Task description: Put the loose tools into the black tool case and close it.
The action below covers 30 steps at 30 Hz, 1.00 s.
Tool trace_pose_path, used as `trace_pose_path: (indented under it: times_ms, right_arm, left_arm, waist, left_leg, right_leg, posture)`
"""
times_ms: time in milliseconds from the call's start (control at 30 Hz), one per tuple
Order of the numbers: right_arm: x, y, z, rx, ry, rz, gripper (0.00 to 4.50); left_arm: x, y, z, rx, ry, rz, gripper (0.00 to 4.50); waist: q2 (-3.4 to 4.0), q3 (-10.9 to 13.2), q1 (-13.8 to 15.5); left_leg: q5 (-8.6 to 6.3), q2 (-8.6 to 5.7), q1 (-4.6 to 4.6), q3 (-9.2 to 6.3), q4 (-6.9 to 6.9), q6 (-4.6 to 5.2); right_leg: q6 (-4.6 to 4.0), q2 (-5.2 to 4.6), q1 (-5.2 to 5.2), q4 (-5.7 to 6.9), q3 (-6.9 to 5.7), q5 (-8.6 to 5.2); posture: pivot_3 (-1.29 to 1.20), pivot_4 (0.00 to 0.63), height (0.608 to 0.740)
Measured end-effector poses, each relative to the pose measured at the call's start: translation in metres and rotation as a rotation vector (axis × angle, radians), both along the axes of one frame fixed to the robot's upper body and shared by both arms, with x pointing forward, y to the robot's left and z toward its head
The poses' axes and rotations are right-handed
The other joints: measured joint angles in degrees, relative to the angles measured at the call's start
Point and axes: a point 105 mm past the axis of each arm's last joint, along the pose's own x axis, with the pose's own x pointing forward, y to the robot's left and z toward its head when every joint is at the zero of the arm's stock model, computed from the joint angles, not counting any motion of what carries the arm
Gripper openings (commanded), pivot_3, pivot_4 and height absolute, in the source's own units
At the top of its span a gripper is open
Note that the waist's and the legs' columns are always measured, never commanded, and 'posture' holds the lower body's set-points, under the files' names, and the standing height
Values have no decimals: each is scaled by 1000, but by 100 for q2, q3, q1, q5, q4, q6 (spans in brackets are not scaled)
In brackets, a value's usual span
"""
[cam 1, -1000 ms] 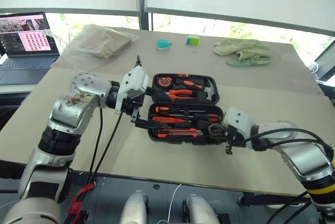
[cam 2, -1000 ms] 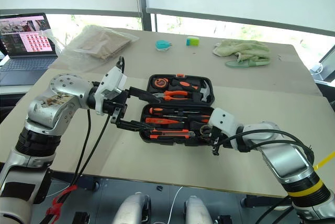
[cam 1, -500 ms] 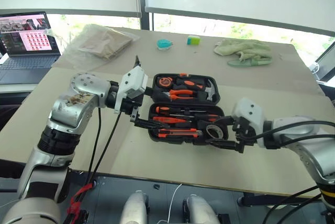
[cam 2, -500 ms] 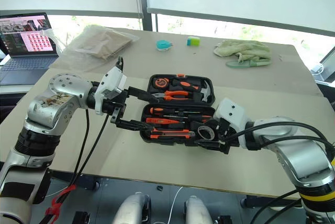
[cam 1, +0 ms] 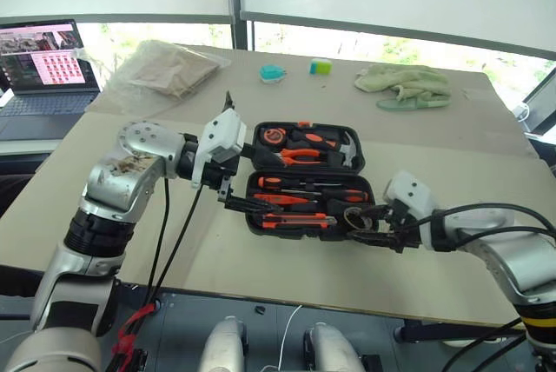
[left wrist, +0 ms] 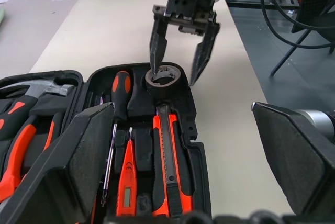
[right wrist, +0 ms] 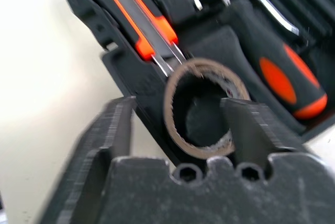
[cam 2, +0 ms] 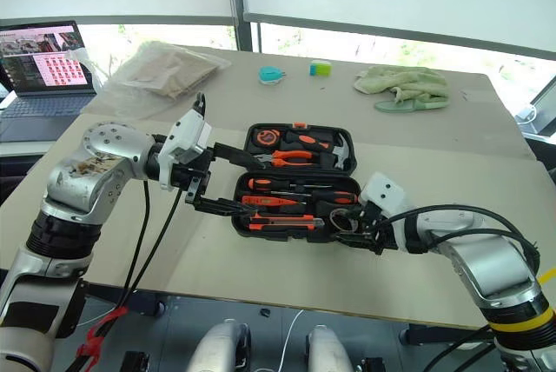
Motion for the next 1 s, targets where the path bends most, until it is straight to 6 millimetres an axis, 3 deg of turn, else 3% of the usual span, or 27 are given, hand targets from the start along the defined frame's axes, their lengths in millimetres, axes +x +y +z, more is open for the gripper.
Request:
trace_pose_path:
  times_ms: [167,433,467,500,667,800,1000]
  right_arm:
    - [-1,0,-7,-9,-6,21,18]
    - [-8,-1,-5,-52,-34,62,18]
    - [-8,-1,-5,-52,-34,63,762]
    - [-8,-2,-5,-52,-35,61,925]
    - [-6,-7,0,-46,-41,23,2651]
    - [-17,-4,5,20,17,41,2651]
    - [-10,-18,47,155,-41,-49,2651]
  left_arm:
    - [0,0,2,0,-14,-9,4500]
    - [2,2,0,7,-9,-4,4500]
    - [2,2,-1,8,-9,-3,4500]
    - [3,2,-1,9,-10,-2,4500]
    - [3,3,-1,12,-18,-2,4500]
    - [4,3,-1,18,-20,4,4500]
    - [6,8,-14,19,13,49,4500]
  waist:
    - [0,0,3]
    - [0,0,27]
    - [0,0,27]
    - [0,0,27]
    - [0,0,14]
    - [0,0,7]
    - [0,0,-3]
  left_leg:
    - [0,-1,0,0,0,0]
    - [0,-2,0,-1,0,1]
    - [0,-2,0,-1,0,1]
    - [0,-2,0,-1,0,1]
    - [0,-1,0,-1,-1,1]
    - [0,-1,0,-1,0,1]
    - [0,3,1,-3,-3,0]
  right_leg:
    - [0,0,1,0,0,0]
    - [2,-1,2,-2,-2,-1]
    - [2,-1,2,-2,-2,-1]
    - [2,-1,3,-2,-2,-1]
    - [1,0,2,-2,-2,-1]
    - [1,-1,2,-2,0,-1]
    - [0,2,2,0,-2,0]
  posture:
    - [0,150,740]
    - [0,150,740]
    - [0,150,740]
    - [0,150,740]
    - [0,150,740]
    - [0,150,740]
    - [0,150,740]
